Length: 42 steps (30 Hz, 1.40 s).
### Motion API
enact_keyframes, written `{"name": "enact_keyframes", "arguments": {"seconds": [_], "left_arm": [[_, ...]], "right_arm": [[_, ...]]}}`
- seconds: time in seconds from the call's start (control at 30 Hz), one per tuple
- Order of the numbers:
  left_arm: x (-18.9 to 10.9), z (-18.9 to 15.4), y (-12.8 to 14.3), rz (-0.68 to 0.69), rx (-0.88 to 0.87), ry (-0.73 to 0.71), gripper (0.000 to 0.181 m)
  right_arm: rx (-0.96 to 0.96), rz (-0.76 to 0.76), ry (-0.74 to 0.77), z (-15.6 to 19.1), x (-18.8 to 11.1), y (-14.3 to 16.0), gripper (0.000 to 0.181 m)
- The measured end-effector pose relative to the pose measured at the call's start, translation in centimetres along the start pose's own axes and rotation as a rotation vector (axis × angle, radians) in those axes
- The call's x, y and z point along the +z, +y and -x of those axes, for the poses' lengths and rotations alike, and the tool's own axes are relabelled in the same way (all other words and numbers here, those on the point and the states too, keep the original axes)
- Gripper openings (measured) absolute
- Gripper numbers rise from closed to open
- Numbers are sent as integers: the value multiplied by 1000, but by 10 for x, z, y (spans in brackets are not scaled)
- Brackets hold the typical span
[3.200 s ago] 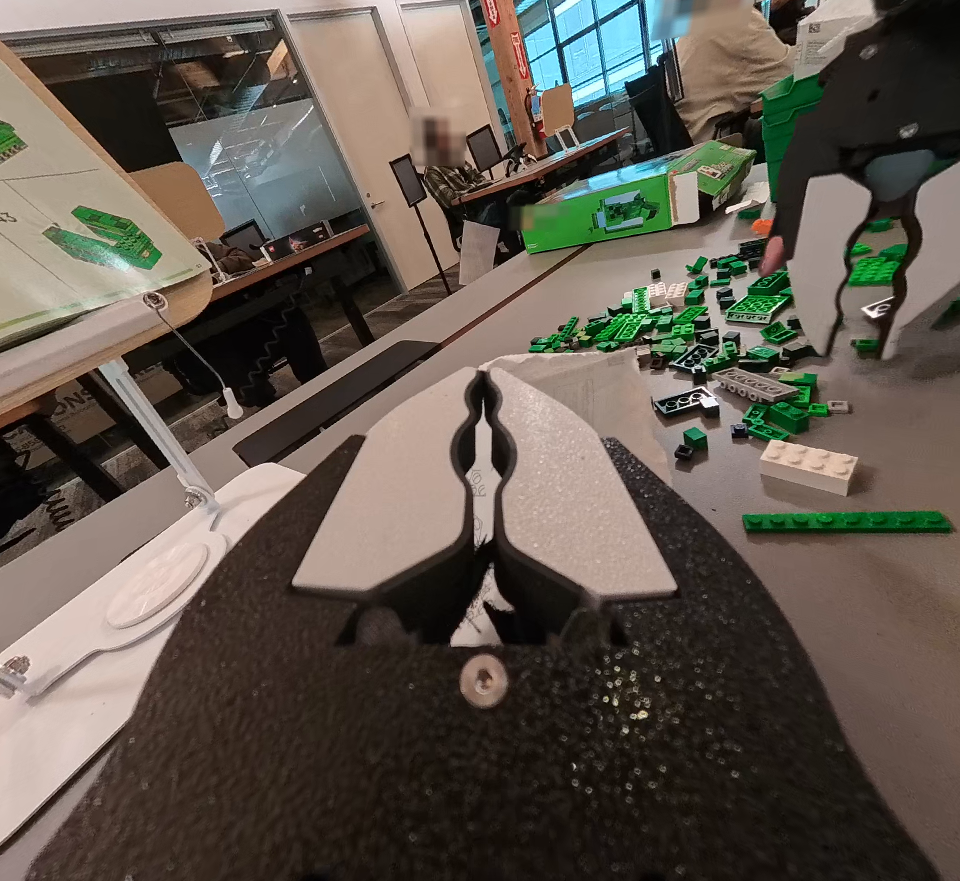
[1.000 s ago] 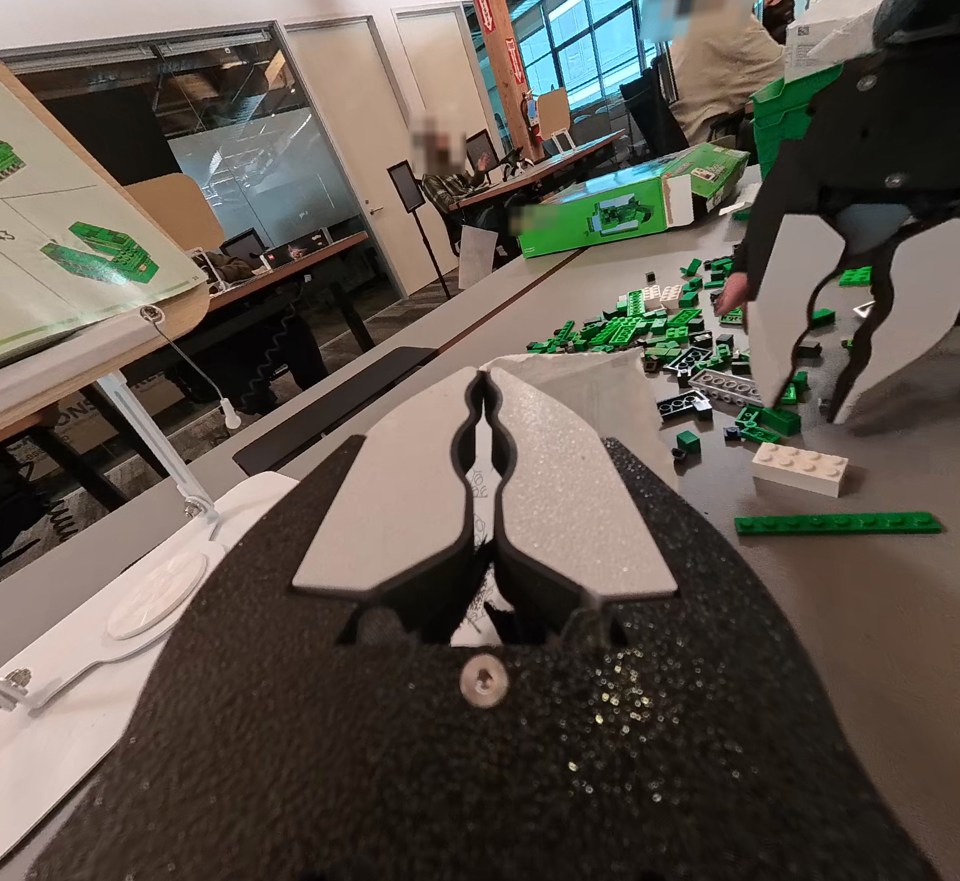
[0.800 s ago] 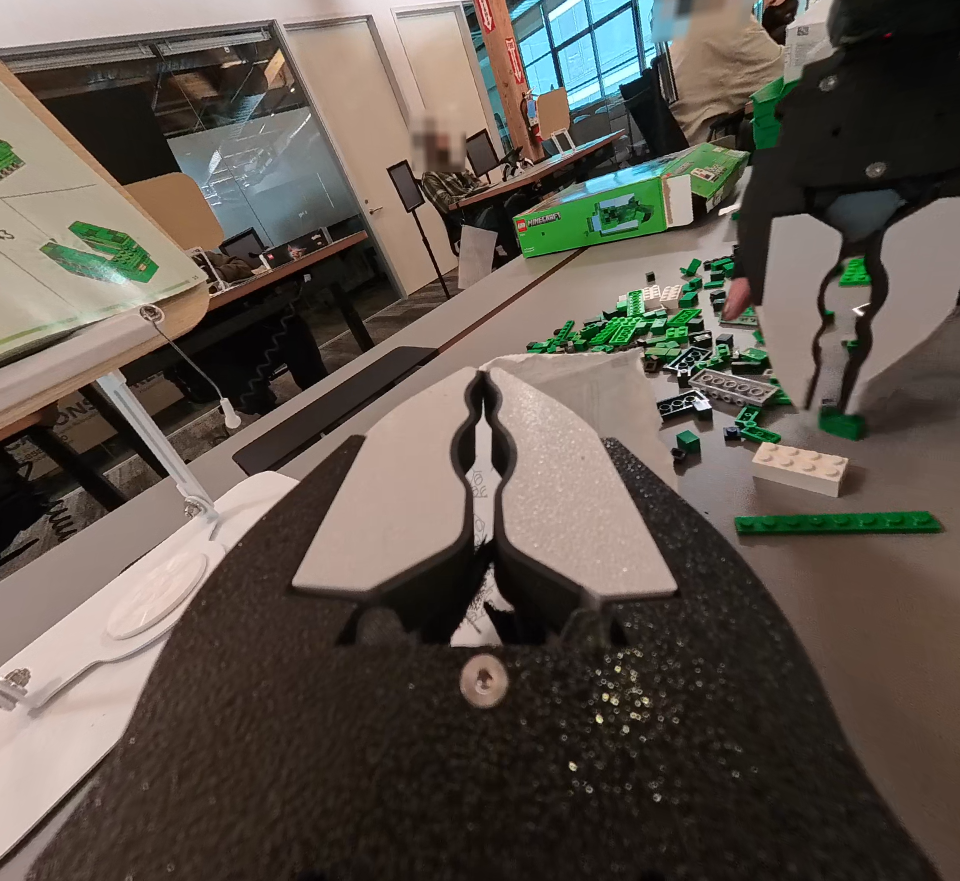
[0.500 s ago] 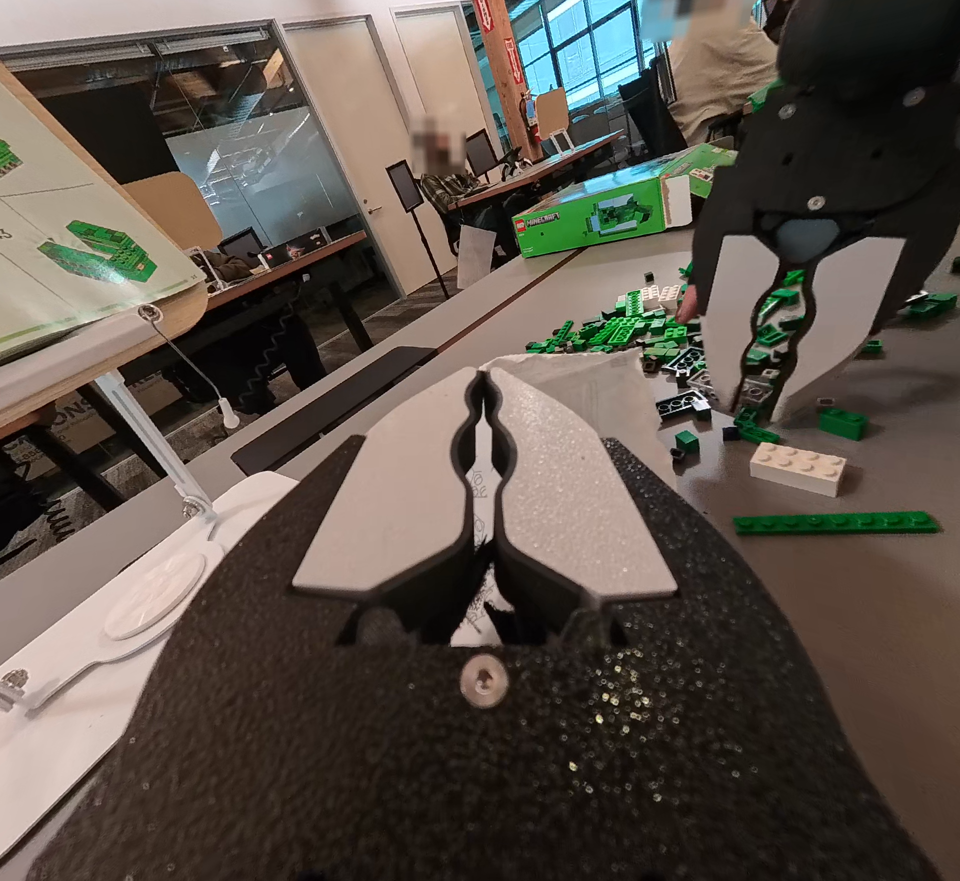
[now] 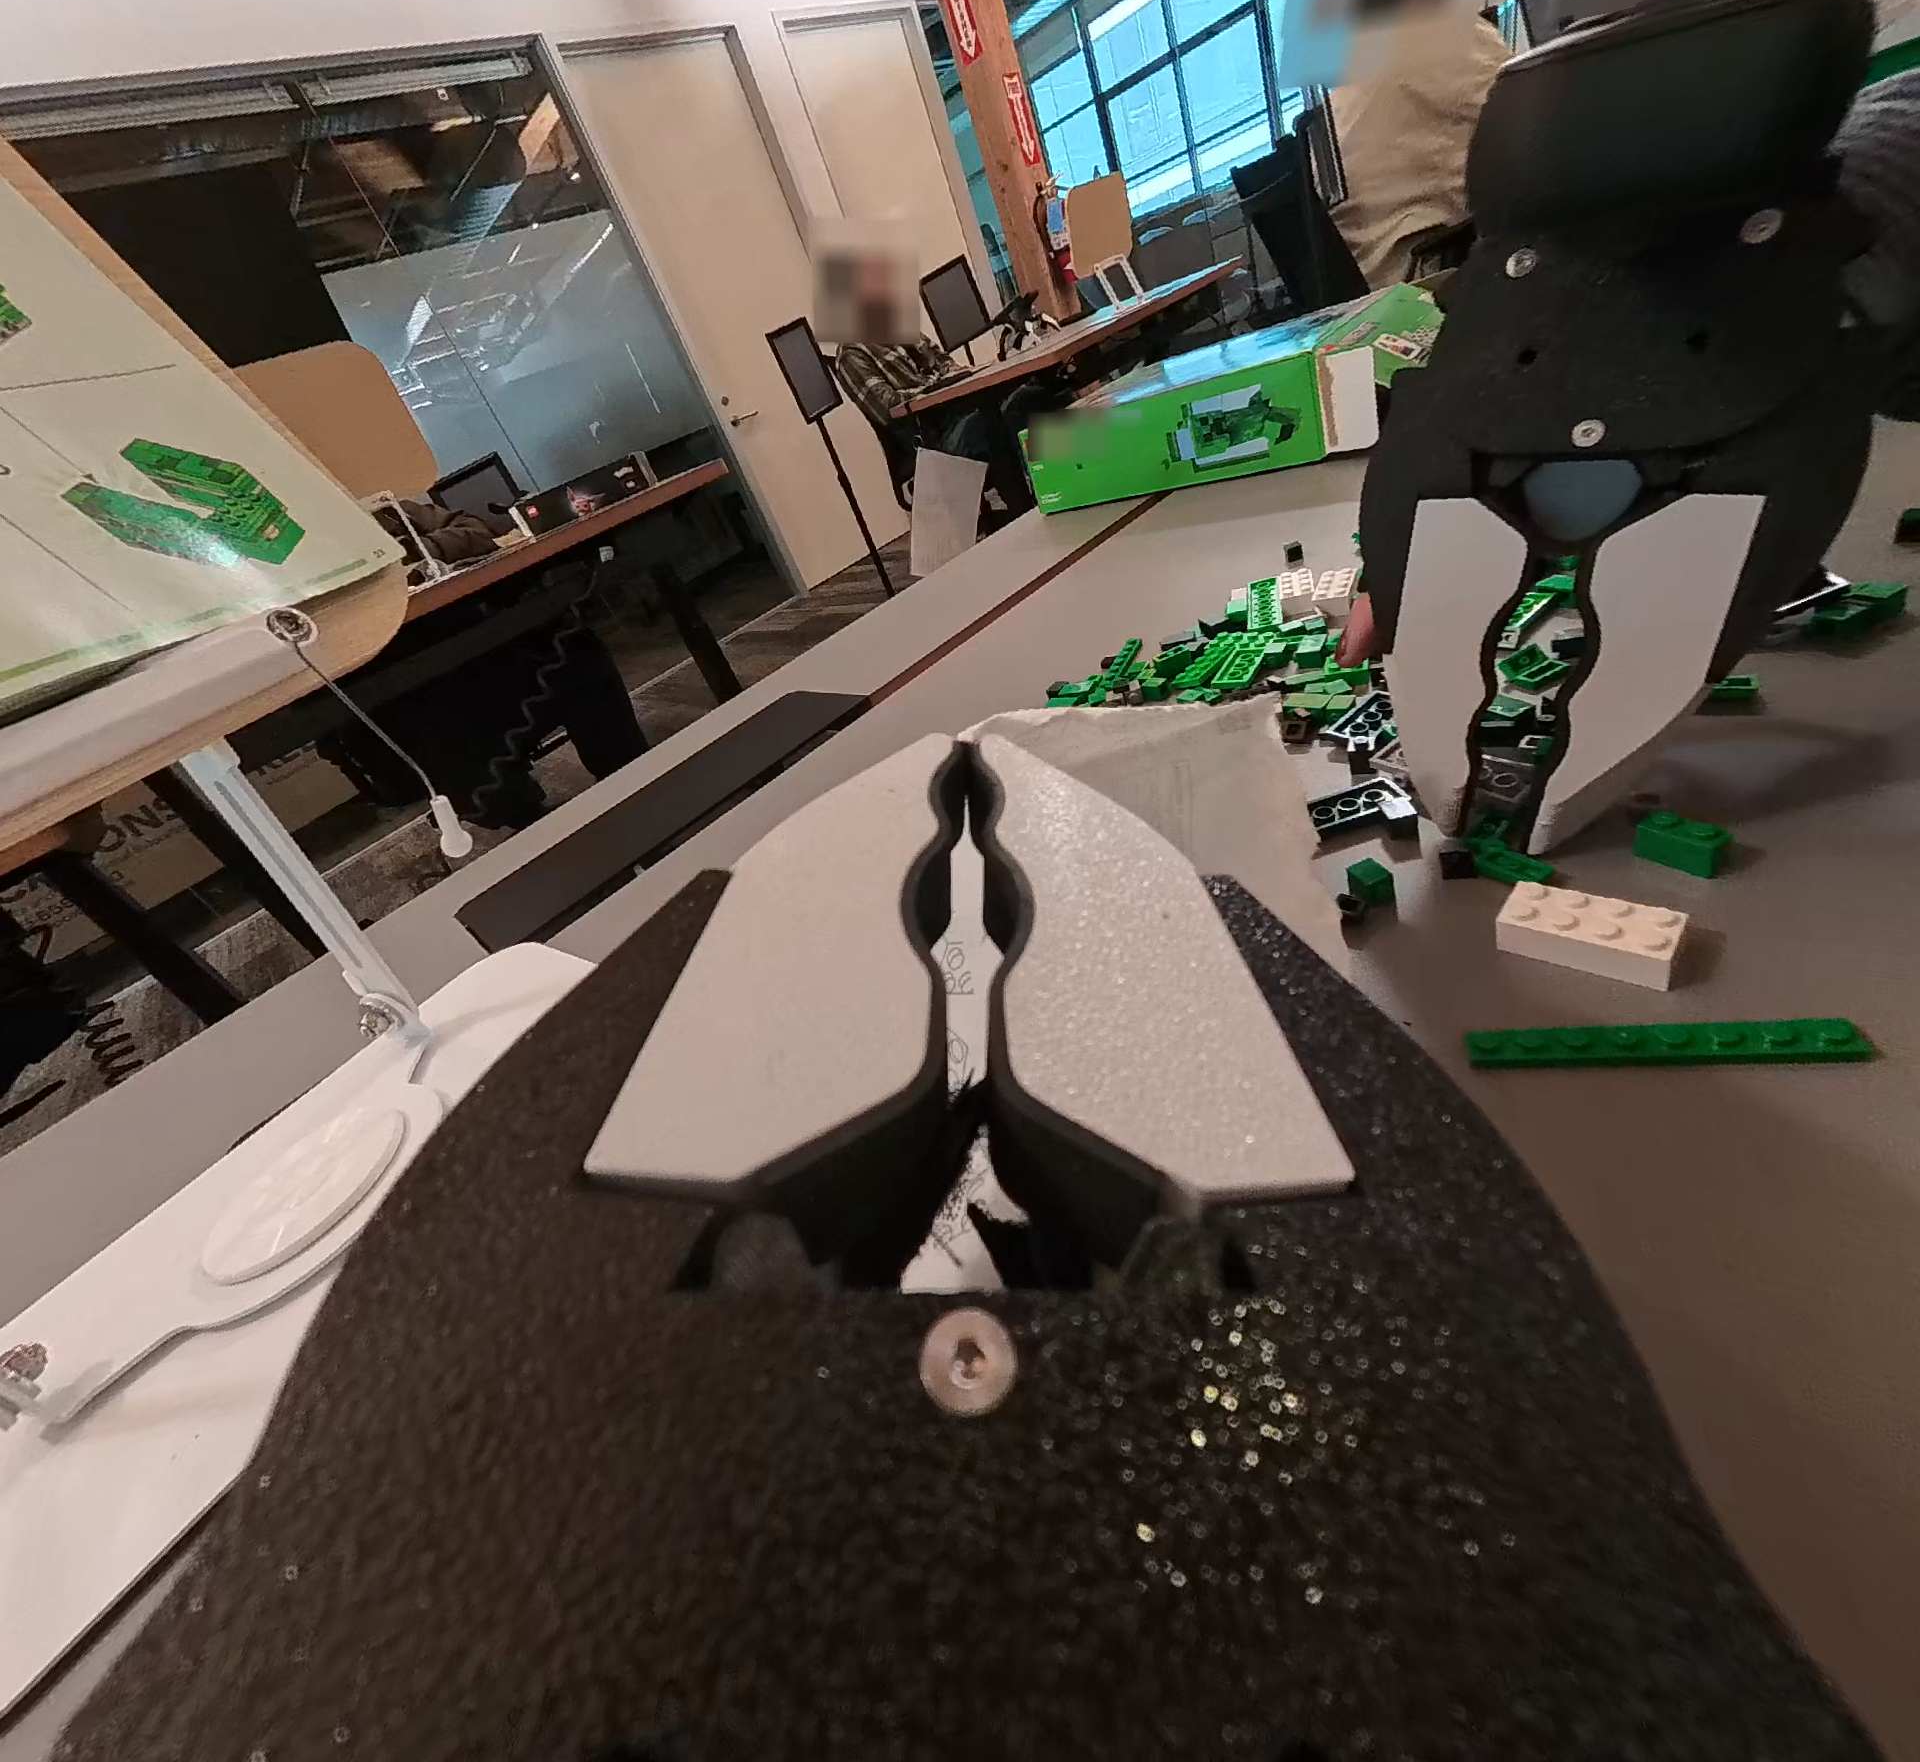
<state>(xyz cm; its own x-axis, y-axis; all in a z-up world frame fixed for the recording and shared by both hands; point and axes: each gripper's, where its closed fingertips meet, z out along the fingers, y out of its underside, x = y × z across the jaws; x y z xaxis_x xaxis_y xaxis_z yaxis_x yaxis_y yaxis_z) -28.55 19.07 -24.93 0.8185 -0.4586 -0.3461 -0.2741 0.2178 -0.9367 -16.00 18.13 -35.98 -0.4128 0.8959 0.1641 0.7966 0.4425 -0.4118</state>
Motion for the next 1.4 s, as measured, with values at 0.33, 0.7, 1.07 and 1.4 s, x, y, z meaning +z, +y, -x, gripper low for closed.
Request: {"name": "enact_keyframes", "arguments": {"seconds": [0.33, 0.7, 1.07, 1.4], "left_arm": [[0, 0, 0, 0, -1, 1, 0], [-2, 5, -4, -15, 28, -44, 0], [-3, 7, -5, -20, 10, -47, 0], [-3, 6, -5, -19, 8, -41, 0]], "right_arm": [[0, 3, -22, 2, 0, 0, 8], [-172, -201, 267, -18, -23, -35, 7], [-552, -289, 682, -37, -25, -108, 7], [-594, -170, 838, -49, -32, -107, 20]]}}
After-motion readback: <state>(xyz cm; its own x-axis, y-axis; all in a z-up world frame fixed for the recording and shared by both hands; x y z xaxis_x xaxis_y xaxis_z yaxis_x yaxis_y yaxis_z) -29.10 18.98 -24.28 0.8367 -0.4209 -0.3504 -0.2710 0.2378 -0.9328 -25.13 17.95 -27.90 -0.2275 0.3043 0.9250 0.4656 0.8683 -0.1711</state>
